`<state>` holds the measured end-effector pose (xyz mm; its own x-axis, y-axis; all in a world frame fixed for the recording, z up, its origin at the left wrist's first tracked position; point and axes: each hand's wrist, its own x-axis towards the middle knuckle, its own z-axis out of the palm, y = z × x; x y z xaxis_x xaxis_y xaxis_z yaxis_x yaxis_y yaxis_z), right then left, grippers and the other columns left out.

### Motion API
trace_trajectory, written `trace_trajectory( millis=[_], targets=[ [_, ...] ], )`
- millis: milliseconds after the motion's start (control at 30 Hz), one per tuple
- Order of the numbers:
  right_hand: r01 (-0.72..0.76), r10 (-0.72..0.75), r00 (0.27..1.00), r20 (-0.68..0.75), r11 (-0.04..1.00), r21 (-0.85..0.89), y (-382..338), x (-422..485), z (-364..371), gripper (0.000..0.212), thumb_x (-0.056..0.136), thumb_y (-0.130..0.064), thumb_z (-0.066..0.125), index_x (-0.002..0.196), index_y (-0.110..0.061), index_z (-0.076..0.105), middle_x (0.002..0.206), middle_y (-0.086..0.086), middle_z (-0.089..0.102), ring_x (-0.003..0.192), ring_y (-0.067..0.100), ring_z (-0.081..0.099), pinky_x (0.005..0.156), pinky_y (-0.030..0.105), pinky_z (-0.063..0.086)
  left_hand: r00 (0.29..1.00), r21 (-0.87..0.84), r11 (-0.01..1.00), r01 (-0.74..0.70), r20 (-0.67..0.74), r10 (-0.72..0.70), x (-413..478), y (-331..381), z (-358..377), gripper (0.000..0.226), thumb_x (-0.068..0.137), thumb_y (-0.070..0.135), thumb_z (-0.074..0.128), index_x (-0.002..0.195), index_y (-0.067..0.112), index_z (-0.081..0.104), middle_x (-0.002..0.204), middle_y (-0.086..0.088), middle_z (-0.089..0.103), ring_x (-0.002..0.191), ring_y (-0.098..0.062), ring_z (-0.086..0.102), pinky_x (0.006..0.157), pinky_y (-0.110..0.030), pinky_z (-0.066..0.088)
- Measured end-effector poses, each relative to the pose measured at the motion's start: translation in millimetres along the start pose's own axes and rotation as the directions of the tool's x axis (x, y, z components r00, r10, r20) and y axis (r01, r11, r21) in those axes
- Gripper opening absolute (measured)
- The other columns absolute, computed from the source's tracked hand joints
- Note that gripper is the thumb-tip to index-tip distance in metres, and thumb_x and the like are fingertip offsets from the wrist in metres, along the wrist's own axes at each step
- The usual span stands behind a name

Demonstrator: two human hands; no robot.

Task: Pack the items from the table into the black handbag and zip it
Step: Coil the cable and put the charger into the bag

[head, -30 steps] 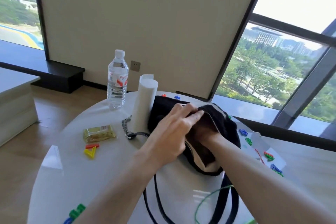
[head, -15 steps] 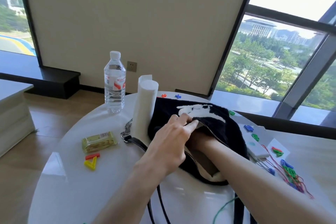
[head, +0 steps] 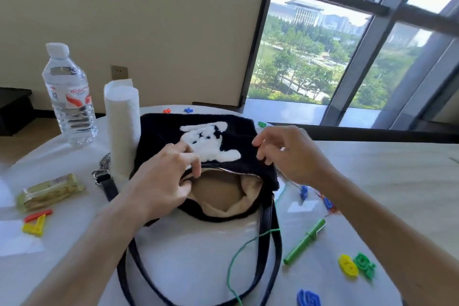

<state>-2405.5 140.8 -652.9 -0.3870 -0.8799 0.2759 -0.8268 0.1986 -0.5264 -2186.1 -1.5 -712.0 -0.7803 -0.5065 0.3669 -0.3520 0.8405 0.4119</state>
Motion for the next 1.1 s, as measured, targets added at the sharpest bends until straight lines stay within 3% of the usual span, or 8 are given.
trace_trajectory(
  millis=[100, 233, 567, 733, 833, 900, 1000, 1100],
  targets=[
    [-0.229, 0.213, 0.968, -0.130, 0.965, -0.125, 61.6, 29.1, -16.3, 0.011, 0.088, -0.021, 0.061, 0.097, -0.025, 0.067, 0.096, 0.000, 0.074, 0.091, 0.023, 0.067, 0.082, 0.041, 0.056, 1.000, -0.065, 0.998, -0.004, 0.018, 0.005, 0.7, 9.0, -0.5, 0.022, 0.082, 0.019, 0.068, 0.081, 0.037, 0.056, 0.099, 0.019, 0.050, 0.100, -0.005, 0.050, 0.083, -0.034, 0.048],
    [-0.365, 0.416, 0.909, 0.002, 0.802, -0.472, 121.5, 45.6, 1.4, 0.039, 0.091, -0.036, 0.065, 0.122, -0.014, 0.060, 0.130, 0.011, 0.060, 0.119, 0.028, 0.054, 0.097, 0.044, 0.049, 1.000, -0.121, 0.993, 0.000, 0.023, 0.003, -0.6, 20.5, -1.5, 0.019, 0.085, 0.023, 0.069, 0.090, 0.039, 0.060, 0.100, 0.022, 0.051, 0.101, -0.003, 0.052, 0.084, -0.029, 0.044],
    [-0.430, 0.527, 0.850, 0.015, 0.709, -0.559, 148.8, 51.7, 34.1, 0.054, 0.079, -0.061, 0.071, 0.105, -0.019, 0.050, 0.112, 0.005, 0.061, 0.096, 0.024, 0.054, 0.081, 0.036, 0.049, 0.996, -0.057, 0.997, 0.046, 0.073, -0.042, -8.9, 16.6, -12.9, 0.022, 0.090, 0.017, 0.065, 0.083, 0.036, 0.073, 0.103, 0.023, 0.051, 0.100, -0.003, 0.044, 0.091, -0.028, 0.039],
    [-0.564, 0.579, 0.813, -0.055, 0.762, -0.318, 141.2, 49.9, 20.1, 0.050, 0.087, -0.053, 0.066, 0.106, -0.007, 0.059, 0.097, 0.012, 0.066, 0.084, 0.028, 0.065, 0.075, 0.038, 0.057, 0.995, 0.110, 0.992, 0.060, 0.077, -0.068, -13.5, 10.6, -15.3, 0.018, 0.092, 0.025, 0.064, 0.086, 0.038, 0.075, 0.111, 0.017, 0.049, 0.101, -0.007, 0.044, 0.090, -0.030, 0.043],
    [-0.644, 0.643, 0.765, 0.043, 0.763, 0.054, 119.1, 44.1, -0.8, 0.054, 0.093, -0.048, 0.059, 0.112, 0.002, 0.060, 0.091, 0.019, 0.064, 0.072, 0.028, 0.062, 0.066, 0.036, 0.052, 0.986, 0.191, 0.977, 0.092, 0.122, -0.117, -16.4, 8.3, -10.4, 0.016, 0.094, 0.034, 0.060, 0.094, 0.041, 0.074, 0.112, 0.016, 0.049, 0.107, -0.008, 0.045, 0.090, -0.033, 0.046],
    [-0.659, 0.645, 0.742, 0.180, 0.654, 0.371, 99.1, 35.2, -20.0, 0.049, 0.096, -0.040, 0.057, 0.124, 0.000, 0.053, 0.099, 0.024, 0.063, 0.078, 0.031, 0.063, 0.072, 0.038, 0.053, 0.981, 0.258, 0.960, 0.107, 0.129, -0.144, -17.4, 7.0, -7.2, 0.019, 0.095, 0.036, 0.056, 0.105, 0.040, 0.071, 0.113, 0.014, 0.052, 0.110, -0.011, 0.048, 0.086, -0.030, 0.044],
    [-0.616, 0.492, 0.780, 0.387, 0.494, 0.613, 64.9, 12.9, -46.6, 0.047, 0.097, -0.035, 0.055, 0.133, -0.006, 0.049, 0.107, 0.029, 0.066, 0.089, 0.035, 0.068, 0.080, 0.042, 0.057, 0.984, 0.335, 0.933, 0.129, 0.076, -0.163, -16.2, 4.5, -1.1, 0.025, 0.096, 0.036, 0.051, 0.115, 0.033, 0.067, 0.113, 0.013, 0.059, 0.109, -0.016, 0.056, 0.082, -0.033, 0.044],
    [-0.588, 0.248, 0.800, 0.547, 0.505, 0.632, 25.3, -12.0, -54.1, 0.052, 0.091, -0.037, 0.055, 0.133, -0.007, 0.053, 0.106, 0.026, 0.068, 0.090, 0.034, 0.070, 0.076, 0.038, 0.063, 0.982, 0.289, 0.939, 0.186, -0.092, -0.166, -13.4, 7.7, 1.7, 0.024, 0.094, 0.036, 0.056, 0.112, 0.030, 0.069, 0.107, 0.011, 0.064, 0.101, -0.018, 0.062, 0.080, -0.034, 0.047]
  ],
)
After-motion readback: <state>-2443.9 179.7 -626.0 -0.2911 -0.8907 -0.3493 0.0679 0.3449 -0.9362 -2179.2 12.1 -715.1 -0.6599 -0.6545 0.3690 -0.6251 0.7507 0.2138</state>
